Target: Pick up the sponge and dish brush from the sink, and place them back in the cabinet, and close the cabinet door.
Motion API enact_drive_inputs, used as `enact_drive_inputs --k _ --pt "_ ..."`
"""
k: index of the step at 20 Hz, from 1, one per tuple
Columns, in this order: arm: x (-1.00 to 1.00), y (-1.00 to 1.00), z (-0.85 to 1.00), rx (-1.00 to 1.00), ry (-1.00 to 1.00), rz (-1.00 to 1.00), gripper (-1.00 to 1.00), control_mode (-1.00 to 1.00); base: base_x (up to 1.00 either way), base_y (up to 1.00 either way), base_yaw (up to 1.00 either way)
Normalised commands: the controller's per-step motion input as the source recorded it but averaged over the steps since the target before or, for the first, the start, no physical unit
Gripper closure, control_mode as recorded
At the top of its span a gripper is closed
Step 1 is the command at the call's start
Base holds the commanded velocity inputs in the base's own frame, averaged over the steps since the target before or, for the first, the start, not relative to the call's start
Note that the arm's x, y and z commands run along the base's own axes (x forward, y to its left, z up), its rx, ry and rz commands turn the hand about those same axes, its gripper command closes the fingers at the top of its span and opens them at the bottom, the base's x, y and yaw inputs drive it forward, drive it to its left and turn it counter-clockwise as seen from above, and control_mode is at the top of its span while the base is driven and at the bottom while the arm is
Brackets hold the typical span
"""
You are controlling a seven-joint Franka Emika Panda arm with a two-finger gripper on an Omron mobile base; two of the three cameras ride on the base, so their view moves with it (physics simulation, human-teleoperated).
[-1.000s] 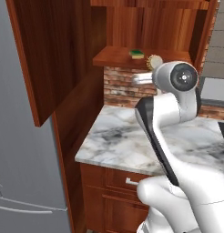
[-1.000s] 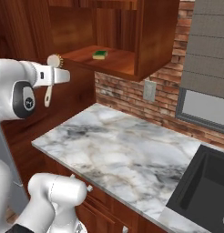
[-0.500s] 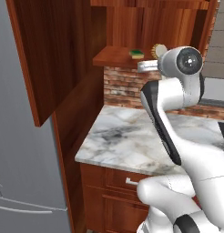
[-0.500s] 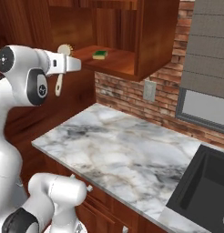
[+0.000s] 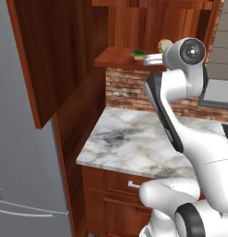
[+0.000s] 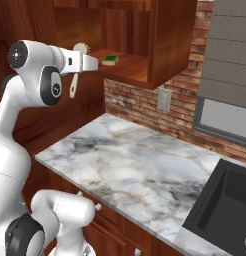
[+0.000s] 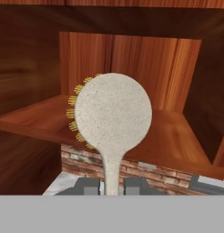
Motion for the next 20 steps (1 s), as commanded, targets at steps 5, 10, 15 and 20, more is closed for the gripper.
enact_drive_inputs --k 5,10,15,20 --pt "0.42 -0.22 0.0 0.0 0.0 -0.03 1.0 -1.0 0.0 0.0 0.0" --pt "0.47 -0.29 0.0 0.0 0.0 0.0 1.0 -1.0 0.0 0.0 0.0" --pt "0.49 -0.33 0.0 0.0 0.0 0.0 1.0 -1.0 0.0 0.0 0.0" --pt "0.44 -0.28 0.0 0.0 0.0 0.0 1.0 -1.0 0.0 0.0 0.0"
